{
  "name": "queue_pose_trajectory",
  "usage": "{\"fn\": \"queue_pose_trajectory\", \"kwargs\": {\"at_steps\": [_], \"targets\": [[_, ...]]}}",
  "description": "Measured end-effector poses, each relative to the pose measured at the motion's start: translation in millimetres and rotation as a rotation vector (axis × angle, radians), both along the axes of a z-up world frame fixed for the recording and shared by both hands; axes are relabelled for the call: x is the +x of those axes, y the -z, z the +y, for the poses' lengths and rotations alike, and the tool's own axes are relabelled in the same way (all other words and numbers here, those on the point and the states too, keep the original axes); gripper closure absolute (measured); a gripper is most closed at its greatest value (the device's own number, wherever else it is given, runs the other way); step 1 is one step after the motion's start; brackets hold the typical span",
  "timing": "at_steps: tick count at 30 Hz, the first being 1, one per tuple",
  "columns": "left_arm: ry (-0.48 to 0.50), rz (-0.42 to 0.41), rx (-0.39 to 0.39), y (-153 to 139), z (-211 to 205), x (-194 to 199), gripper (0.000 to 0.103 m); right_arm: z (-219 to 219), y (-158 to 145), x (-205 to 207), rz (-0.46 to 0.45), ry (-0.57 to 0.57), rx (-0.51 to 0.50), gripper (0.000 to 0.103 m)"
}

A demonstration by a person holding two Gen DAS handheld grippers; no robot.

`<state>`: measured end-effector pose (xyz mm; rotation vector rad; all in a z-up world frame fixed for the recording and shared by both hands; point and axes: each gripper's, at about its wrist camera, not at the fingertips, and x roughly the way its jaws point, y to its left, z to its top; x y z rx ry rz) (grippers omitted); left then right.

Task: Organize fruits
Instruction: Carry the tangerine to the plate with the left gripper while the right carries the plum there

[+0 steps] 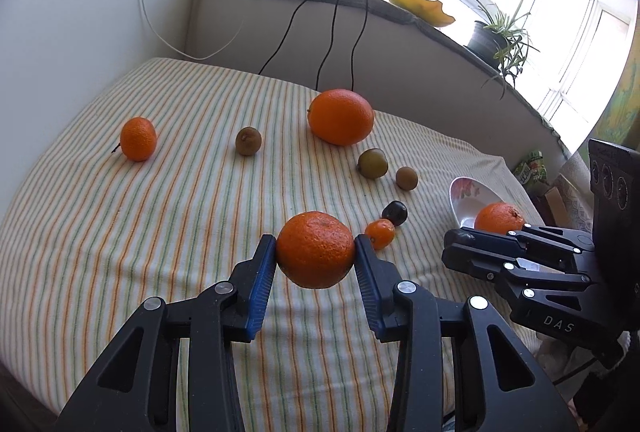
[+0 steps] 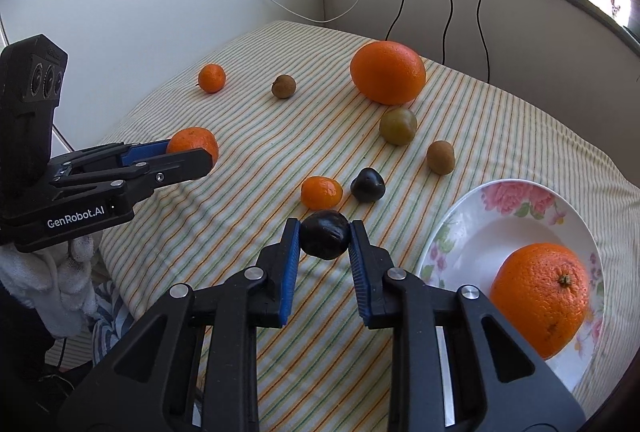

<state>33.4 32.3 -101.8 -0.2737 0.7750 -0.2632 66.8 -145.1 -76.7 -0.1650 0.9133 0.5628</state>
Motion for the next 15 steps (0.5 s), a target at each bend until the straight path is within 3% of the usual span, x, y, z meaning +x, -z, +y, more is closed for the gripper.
{"fn": "queue_pose_trajectory", "kwargs": {"at_steps": [15], "targets": [[0.178, -0.033, -0.035, -21.5, -64.5, -5.9, 0.065, -63.6, -34.6, -23.3, -0.067, 0.12, 0.05, 0.078]]}}
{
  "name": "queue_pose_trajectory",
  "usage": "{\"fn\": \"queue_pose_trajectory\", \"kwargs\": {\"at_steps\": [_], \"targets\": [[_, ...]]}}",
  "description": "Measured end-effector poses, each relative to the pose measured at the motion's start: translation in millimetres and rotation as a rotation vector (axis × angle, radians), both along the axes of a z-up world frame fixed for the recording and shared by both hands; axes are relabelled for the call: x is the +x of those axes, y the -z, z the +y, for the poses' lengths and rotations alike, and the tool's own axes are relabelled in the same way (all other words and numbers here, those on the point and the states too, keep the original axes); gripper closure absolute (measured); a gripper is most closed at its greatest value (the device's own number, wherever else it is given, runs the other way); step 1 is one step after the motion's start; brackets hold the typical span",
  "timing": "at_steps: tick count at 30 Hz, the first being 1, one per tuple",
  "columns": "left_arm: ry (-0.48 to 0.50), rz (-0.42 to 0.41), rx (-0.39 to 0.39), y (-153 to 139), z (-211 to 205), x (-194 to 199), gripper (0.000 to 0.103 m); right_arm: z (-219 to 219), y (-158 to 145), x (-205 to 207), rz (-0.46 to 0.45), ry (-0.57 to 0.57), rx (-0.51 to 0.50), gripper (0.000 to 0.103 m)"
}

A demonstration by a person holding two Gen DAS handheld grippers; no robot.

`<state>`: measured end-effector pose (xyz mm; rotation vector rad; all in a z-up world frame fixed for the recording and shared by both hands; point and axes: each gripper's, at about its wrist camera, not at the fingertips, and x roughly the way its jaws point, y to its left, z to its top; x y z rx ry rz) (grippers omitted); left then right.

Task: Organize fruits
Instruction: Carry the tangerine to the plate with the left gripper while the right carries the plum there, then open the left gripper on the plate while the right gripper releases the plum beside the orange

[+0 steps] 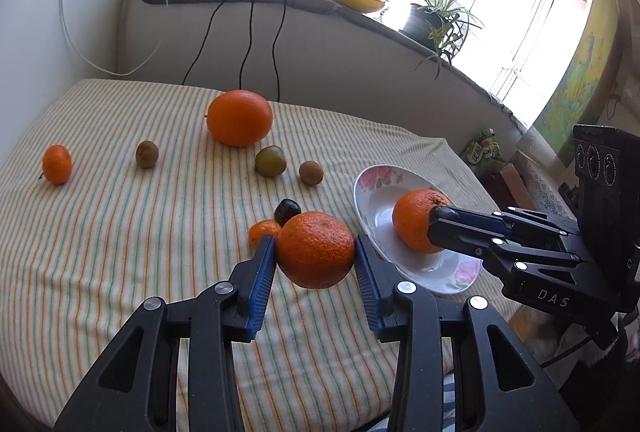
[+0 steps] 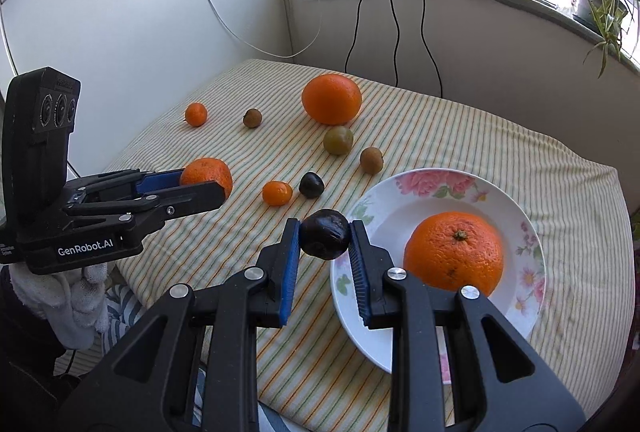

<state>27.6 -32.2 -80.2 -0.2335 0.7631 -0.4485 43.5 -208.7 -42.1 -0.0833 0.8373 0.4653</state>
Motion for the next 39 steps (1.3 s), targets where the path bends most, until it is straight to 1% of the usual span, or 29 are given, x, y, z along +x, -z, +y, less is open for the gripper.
{"fn": "queue_pose_trajectory", "kwargs": {"at_steps": [10, 17, 26, 39], "targets": [[0.115, 0.002, 0.012, -0.7, -48.9, 1.1, 0.065, -62.3, -1.3, -4.4, 0.003, 0.145, 0.013, 0.078], [0.179, 0.011, 0.034, 1.3, -80.5, 4.6, 0.065, -90.4, 10.3, -2.6, 0.025, 0.211, 0.007, 0.078], [0.221, 0.023, 0.068, 7.2, -106.4, 9.0, 0.065, -107.1, 25.5, -0.4, 0.057, 0.243, 0.01, 0.078], [0.219, 0.031, 0.084, 10.0, -110.9, 11.2, 0.065, -110.6, 32.3, 2.5, 0.069, 0.256, 0.021, 0.078]]}}
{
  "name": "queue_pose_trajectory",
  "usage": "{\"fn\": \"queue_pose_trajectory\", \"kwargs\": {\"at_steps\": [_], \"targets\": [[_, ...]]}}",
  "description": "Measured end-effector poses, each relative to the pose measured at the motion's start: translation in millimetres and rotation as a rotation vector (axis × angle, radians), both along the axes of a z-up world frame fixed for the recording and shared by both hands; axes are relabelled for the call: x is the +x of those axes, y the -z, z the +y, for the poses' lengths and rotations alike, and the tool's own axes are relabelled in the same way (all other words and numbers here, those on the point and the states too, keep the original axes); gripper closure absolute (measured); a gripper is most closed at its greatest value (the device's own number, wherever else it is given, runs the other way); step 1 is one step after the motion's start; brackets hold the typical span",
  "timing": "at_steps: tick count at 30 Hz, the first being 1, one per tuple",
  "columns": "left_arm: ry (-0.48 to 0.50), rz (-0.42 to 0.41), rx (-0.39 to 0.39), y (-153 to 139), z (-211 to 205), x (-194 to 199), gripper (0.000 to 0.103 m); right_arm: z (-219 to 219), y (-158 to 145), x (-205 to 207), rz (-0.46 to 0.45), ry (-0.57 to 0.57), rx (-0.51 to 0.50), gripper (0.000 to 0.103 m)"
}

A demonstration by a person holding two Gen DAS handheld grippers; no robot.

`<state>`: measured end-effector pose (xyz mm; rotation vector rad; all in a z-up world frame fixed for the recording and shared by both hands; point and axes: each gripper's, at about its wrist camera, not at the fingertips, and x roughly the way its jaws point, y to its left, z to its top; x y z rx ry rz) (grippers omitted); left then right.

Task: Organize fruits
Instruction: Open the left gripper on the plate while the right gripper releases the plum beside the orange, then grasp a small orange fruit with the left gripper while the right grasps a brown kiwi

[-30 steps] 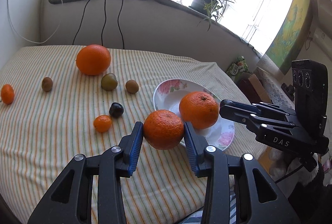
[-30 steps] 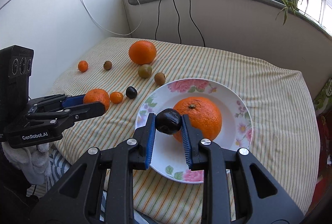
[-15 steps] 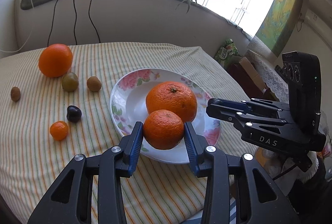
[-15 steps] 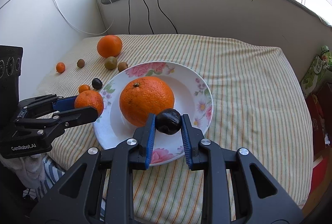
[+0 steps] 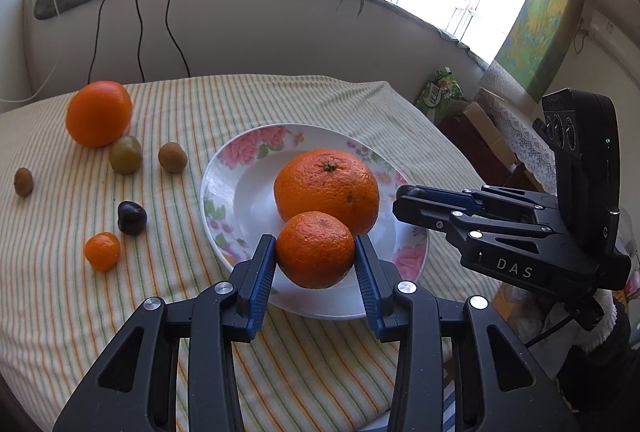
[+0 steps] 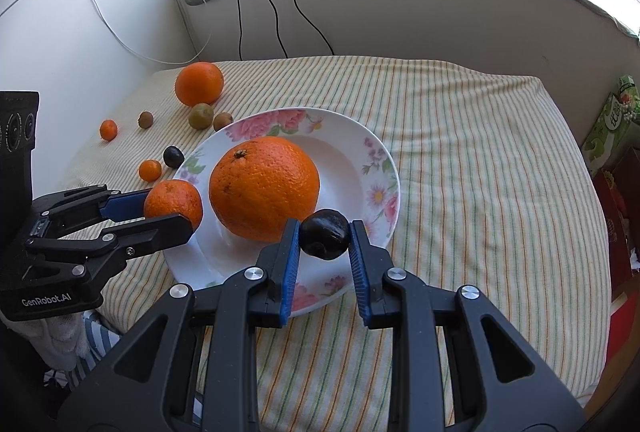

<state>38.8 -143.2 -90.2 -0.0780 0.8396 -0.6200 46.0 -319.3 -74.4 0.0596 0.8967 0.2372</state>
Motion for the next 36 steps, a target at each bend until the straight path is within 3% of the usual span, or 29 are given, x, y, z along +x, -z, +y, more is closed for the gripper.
{"fn": "queue_pose_trajectory", "kwargs": {"at_steps": [4, 5, 6, 7, 9, 15, 27, 36], "targets": [[-0.007, -0.002, 0.004, 0.4, 0.8, 0.9, 0.064, -0.6, -0.9, 0.0, -0.009, 0.007, 0.002, 0.077], [-0.01, -0.004, 0.006, 0.5, 0.8, 1.2, 0.058, -0.8, -1.3, 0.0, -0.009, 0.009, 0.003, 0.077], [-0.012, -0.008, 0.003, -0.1, 1.6, 0.9, 0.052, -0.8, -1.9, 0.0, -0.009, 0.01, 0.003, 0.072], [-0.014, -0.013, -0.002, -1.1, 2.7, 0.4, 0.042, -0.9, -2.5, -0.3, -0.013, 0.014, 0.001, 0.053], [-0.017, -0.024, 0.003, -3.0, 3.1, -0.2, 0.041, -0.7, -5.7, -2.7, -0.036, 0.027, -0.006, 0.029], [-0.034, -0.031, 0.011, -3.4, 7.2, -1.0, 0.037, -1.1, -12.7, -4.5, -0.056, 0.033, 0.005, 0.018], [-0.097, -0.04, -0.001, -6.1, 35.5, -4.1, 0.037, 1.5, -21.6, -0.6, -0.059, 0.018, 0.036, 0.017], [-0.189, -0.029, -0.014, -2.2, 75.7, -1.0, 0.037, 26.5, -42.2, 19.2, -0.063, -0.104, 0.073, 0.017]]}}
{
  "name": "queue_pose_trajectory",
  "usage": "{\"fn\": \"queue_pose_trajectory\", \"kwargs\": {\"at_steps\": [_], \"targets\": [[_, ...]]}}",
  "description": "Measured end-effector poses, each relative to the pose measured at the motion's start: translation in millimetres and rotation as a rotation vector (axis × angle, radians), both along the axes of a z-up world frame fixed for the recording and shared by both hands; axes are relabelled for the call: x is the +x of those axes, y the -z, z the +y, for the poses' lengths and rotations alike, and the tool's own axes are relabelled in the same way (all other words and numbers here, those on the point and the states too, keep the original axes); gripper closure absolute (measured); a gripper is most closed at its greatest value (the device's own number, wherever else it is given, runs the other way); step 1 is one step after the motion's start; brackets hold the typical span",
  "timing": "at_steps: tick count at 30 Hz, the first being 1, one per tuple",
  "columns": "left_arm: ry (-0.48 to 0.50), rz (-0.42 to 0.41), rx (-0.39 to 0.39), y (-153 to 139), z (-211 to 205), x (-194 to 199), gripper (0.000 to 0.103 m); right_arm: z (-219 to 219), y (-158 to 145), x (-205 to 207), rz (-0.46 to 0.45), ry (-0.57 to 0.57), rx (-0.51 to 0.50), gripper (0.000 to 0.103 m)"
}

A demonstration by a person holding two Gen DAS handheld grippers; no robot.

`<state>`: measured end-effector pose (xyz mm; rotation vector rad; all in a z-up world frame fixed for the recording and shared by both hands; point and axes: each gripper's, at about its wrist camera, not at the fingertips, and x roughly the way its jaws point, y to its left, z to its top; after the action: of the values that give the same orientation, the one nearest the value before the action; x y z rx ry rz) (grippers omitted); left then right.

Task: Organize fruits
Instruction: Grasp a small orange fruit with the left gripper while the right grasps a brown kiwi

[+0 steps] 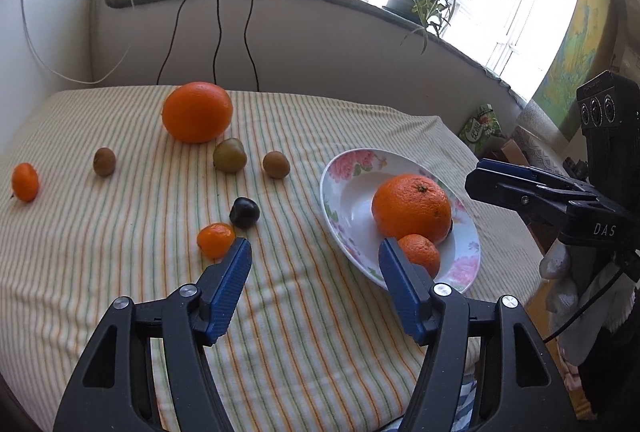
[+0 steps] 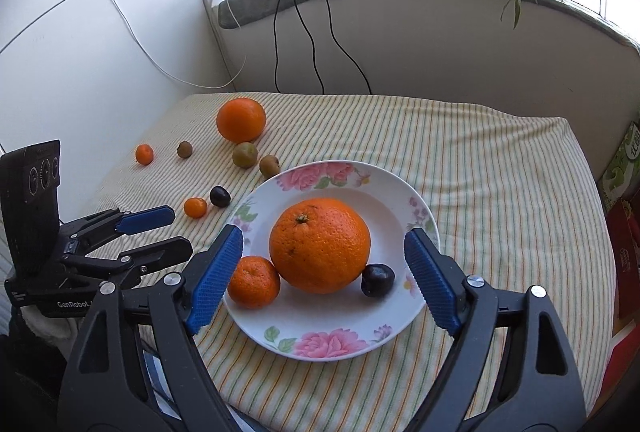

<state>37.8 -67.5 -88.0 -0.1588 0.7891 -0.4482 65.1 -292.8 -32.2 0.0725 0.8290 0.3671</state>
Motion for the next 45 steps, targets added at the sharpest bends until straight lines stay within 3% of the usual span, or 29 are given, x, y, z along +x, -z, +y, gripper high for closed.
{"fn": "queue_pose_trajectory", "kwargs": {"at_steps": [6, 11, 19, 28, 45], "targets": [[-0.054, 0.01, -0.001, 4.1, 22.8, 6.2, 0.039, 27.7, -8.0, 27.4, 0.019, -0.092, 0.01, 0.018], [-0.07, 0.017, 0.004, 8.9, 34.5, 10.8, 0.046, 50.6, -4.7, 56.9, 0.07, -0.149, -0.009, 0.028], [-0.062, 0.042, 0.007, 18.0, 36.2, 23.2, 0.057, 75.8, 12.8, 108.1, 0.225, -0.191, -0.005, 0.05], [-0.053, 0.072, 0.025, 30.8, 33.6, 35.8, 0.063, 98.5, 46.1, 155.0, 0.392, -0.189, -0.023, 0.064], [-0.045, 0.095, 0.073, 44.2, 23.8, 50.0, 0.072, 134.2, 75.8, 177.4, 0.442, -0.195, -0.177, 0.07]]}}
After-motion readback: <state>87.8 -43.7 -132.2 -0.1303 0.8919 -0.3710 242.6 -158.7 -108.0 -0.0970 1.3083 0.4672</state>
